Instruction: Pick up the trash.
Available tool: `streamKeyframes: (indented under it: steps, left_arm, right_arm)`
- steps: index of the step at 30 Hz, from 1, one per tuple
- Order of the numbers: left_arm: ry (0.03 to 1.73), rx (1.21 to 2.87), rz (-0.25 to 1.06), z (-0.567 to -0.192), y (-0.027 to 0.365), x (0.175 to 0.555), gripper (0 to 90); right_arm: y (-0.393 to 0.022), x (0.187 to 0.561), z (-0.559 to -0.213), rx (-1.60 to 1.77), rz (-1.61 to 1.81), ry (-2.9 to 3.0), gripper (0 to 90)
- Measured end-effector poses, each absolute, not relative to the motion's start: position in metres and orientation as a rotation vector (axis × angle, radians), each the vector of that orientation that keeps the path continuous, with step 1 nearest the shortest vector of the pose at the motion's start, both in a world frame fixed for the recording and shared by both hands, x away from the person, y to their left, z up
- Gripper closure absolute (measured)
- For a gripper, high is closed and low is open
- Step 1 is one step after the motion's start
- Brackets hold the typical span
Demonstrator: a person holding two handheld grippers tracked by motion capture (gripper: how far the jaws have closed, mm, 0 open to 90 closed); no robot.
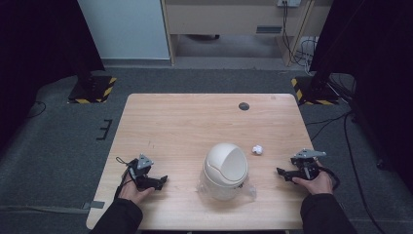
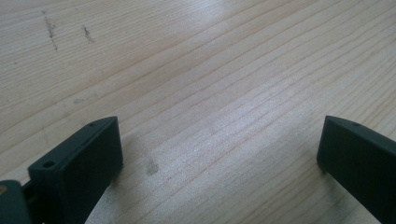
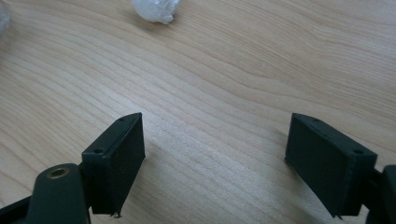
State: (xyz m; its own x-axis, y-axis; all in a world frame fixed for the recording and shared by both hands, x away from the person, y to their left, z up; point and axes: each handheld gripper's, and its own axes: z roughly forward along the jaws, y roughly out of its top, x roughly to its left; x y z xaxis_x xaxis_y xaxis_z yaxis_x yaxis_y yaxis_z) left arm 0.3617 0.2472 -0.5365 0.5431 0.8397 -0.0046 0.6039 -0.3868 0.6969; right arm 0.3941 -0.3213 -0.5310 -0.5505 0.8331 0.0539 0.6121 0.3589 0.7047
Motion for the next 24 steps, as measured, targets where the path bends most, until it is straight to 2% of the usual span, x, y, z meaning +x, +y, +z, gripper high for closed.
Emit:
streamKeyframes:
  steps: [24]
  left_arm:
    - [1.162, 2.129, 0.467, -0.536, 0.247, 0.362, 0.0]
  right_arm:
    - [-0.314, 0.391, -0.492, 1.214, 1.274, 2.150, 18.4]
